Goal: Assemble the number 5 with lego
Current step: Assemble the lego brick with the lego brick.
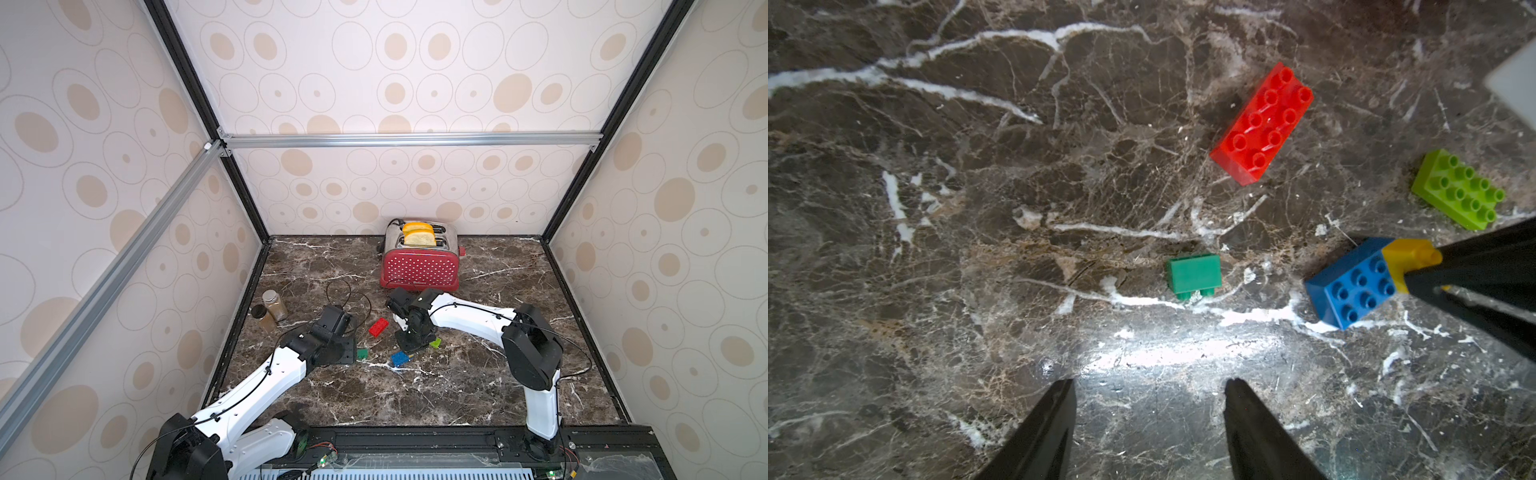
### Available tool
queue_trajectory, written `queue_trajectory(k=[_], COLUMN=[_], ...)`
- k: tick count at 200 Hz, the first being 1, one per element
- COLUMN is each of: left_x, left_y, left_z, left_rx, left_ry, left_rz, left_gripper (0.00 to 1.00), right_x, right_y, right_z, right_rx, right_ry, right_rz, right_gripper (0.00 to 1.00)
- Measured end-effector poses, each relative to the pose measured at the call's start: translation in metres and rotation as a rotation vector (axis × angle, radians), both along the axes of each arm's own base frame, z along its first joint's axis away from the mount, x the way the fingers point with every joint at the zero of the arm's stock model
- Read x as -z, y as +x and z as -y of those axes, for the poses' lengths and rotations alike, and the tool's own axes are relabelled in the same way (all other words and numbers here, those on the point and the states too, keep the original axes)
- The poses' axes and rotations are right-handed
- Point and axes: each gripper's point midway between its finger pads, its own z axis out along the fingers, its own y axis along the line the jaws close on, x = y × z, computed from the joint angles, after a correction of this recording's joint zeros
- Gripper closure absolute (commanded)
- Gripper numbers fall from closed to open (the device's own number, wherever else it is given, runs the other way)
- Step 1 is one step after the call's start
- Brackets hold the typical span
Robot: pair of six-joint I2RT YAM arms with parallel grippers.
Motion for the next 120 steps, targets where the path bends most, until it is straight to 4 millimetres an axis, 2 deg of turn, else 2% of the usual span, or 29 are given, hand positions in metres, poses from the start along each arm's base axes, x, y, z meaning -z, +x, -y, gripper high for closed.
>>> queue_trajectory(k=[33, 120], left_x=[0.002, 0.008], left_y=[0.0, 0.002], left_z=[-0.001, -0.001], left_rx=[-0.001, 0.007], left_ry=[0.008, 0.032], left_rz=[-0.006, -0.03], left_gripper=[0.4, 0.4], right_x=[0.0, 0.0], right_y=[0.013, 0.018], right_z=[0.014, 0.018], right_rx=[0.06, 0.073], right_ry=[-0.026, -0.043], right_rz=[0.012, 0.032], right_gripper=[0.84, 0.72])
